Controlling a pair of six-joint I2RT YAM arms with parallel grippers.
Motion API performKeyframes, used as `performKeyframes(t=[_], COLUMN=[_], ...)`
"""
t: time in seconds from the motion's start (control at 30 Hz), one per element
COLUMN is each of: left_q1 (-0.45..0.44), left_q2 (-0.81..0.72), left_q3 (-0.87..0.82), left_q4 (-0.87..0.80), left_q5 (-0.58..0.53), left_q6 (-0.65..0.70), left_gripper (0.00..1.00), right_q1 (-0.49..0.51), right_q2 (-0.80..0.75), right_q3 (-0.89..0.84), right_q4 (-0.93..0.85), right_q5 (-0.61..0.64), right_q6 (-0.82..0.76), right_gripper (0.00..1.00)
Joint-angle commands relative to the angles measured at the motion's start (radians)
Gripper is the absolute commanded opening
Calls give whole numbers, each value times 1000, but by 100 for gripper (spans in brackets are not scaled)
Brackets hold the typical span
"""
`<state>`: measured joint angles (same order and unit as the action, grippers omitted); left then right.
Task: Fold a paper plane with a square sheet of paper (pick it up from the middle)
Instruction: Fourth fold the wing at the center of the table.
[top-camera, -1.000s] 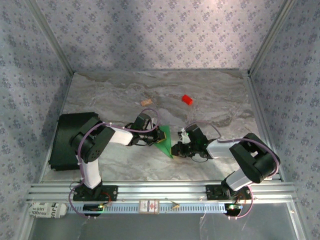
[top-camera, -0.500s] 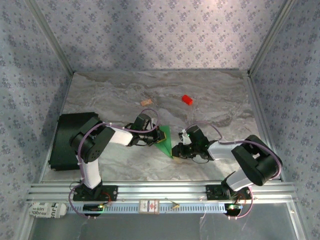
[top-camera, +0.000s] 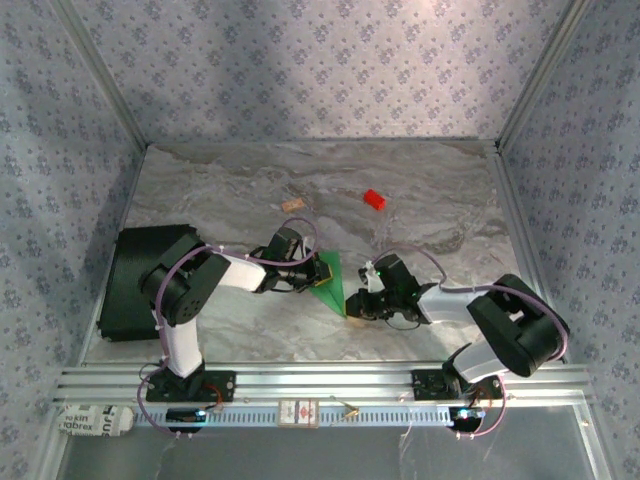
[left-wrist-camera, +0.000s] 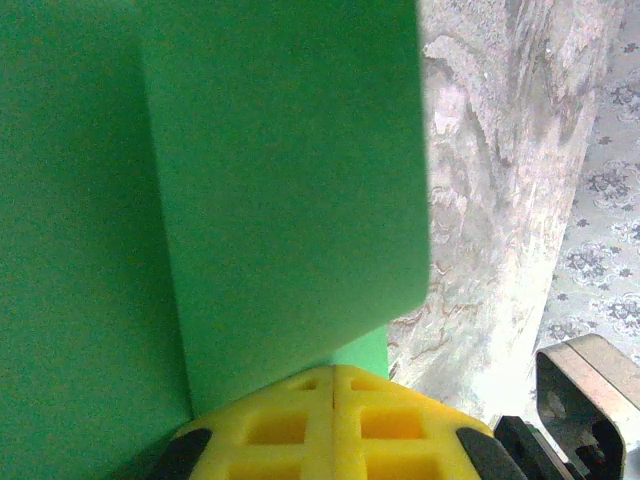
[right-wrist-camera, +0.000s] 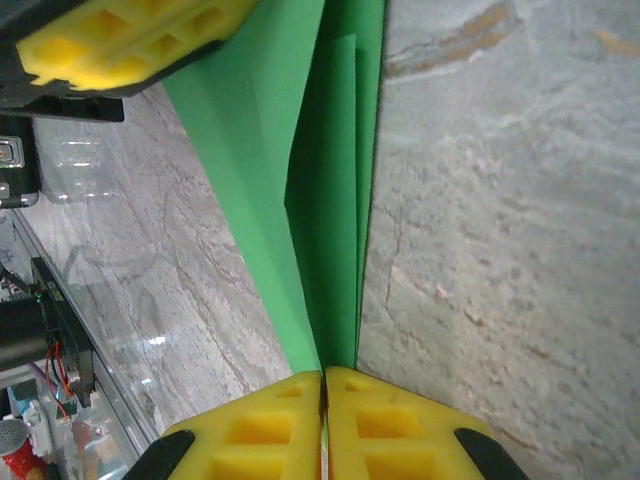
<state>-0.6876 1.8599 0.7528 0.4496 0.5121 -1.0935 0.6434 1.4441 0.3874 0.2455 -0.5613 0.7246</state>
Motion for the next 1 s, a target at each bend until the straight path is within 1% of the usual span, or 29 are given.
performKeyframes(t=[0.0,0.13,0.3,0.37,0.43,0.5,0.63,0.67,0.73,0.8,0.9,0.97], left_q1=[6,6,6,5,6,5,5,6,6,6,6,6], left_q2=[15,15,13,15,14,14,16,16,16,17,15,16], left_q3=[-29,-27,-26,-26,-26,-26,-27,-28,-27,-27,-29,-30], left_q4=[-60,-59,-60,-61,-60,-60,-59,-59,-58,-58,-58,-55], left_q5=[-40,-41,-41,-42,-41,-41,-43,-43,-43,-43,-43,-43], left_q6=[3,3,3,3,2,3,3,3,1,1,3,2], left_gripper=[2,2,2,2,2,2,2,2,2,1,1,1], right_q1=[10,12,19,21,25,27,29,30,29,31,33,34], right_q2=[-14,1,-3,-9,-11,-11,-11,-13,-14,-13,-14,-16], right_q3=[-25,-20,-21,-21,-21,-22,-27,-24,-20,-20,-27,-32], right_q4=[-130,-144,-167,-176,-188,-200,-210,-220,-240,-242,-239,-234], right_q5=[12,5,7,12,12,14,12,13,28,29,23,18], right_q6=[-28,-41,-44,-48,-55,-60,-63,-68,-70,-72,-70,-68], right_gripper=[8,4,10,11,10,6,5,5,10,10,4,3])
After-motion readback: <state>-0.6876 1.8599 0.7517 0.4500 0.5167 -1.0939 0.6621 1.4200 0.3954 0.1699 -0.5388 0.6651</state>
